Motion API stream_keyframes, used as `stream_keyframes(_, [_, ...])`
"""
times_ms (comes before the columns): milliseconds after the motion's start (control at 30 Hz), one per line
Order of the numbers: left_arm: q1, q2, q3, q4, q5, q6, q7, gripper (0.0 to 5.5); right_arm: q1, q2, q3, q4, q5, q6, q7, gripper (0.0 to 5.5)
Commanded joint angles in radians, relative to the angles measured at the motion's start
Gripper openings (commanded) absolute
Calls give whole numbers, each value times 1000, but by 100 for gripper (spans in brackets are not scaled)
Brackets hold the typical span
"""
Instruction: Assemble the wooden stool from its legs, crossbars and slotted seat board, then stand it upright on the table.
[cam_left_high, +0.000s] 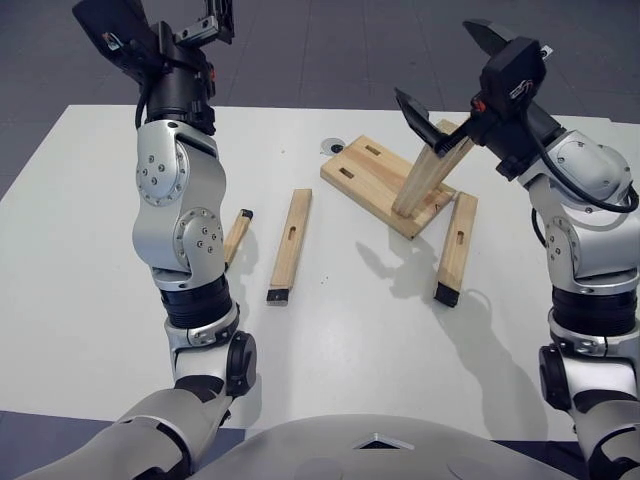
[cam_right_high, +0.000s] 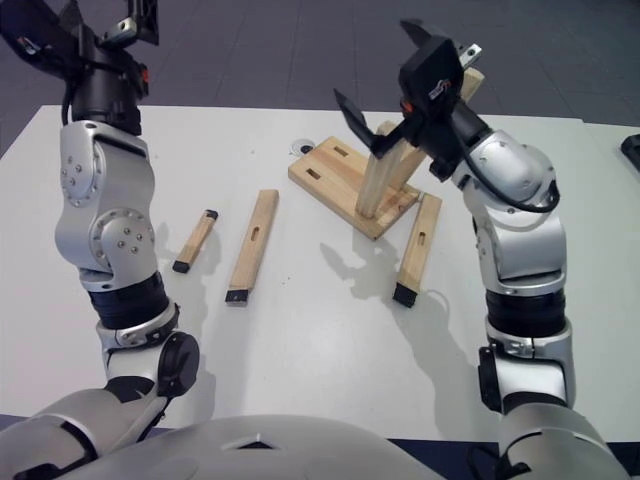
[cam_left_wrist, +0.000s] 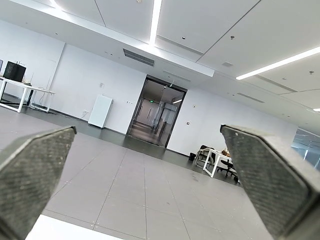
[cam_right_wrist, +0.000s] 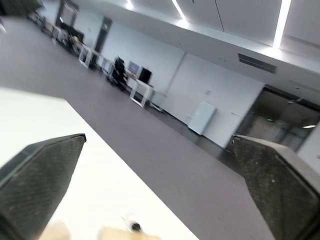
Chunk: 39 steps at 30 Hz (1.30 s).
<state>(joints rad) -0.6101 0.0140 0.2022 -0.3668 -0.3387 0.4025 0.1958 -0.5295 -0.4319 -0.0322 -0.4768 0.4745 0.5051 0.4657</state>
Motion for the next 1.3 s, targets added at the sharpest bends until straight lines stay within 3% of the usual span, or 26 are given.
stream_keyframes(33, [-11,-1,11,-30,-3,14,19,538,-47,175,79,-34,108,176,-141,540])
stream_keyframes(200, [-18,0,10,-34,-2,13,24,538,-92,366,301,191,-110,273,-380,540])
stream_keyframes(300, [-18,-9,2,-15,-1,11,22,538,-79,363,376,305,-254,161,-399,540])
stream_keyframes(367, [-18,-6,-17,-6,13,14,15,538,-58,313,375,345,-315,121,-387,540])
stream_keyframes(600, [5,0,-31,6,49,12,17,538,4,72,198,244,-312,119,-209,540])
stream_keyframes(733, [22,5,-30,0,56,24,13,538,-6,20,179,180,-297,126,-124,540])
stream_keyframes(833, [25,8,-28,0,55,28,12,538,-26,67,160,191,-287,148,-150,540])
stream_keyframes(1067, [-9,-8,-17,50,52,35,32,538,-118,389,162,540,-266,301,-322,540])
stream_keyframes(1300, [-14,-11,-34,74,62,25,26,538,-213,408,235,825,-332,230,-231,540])
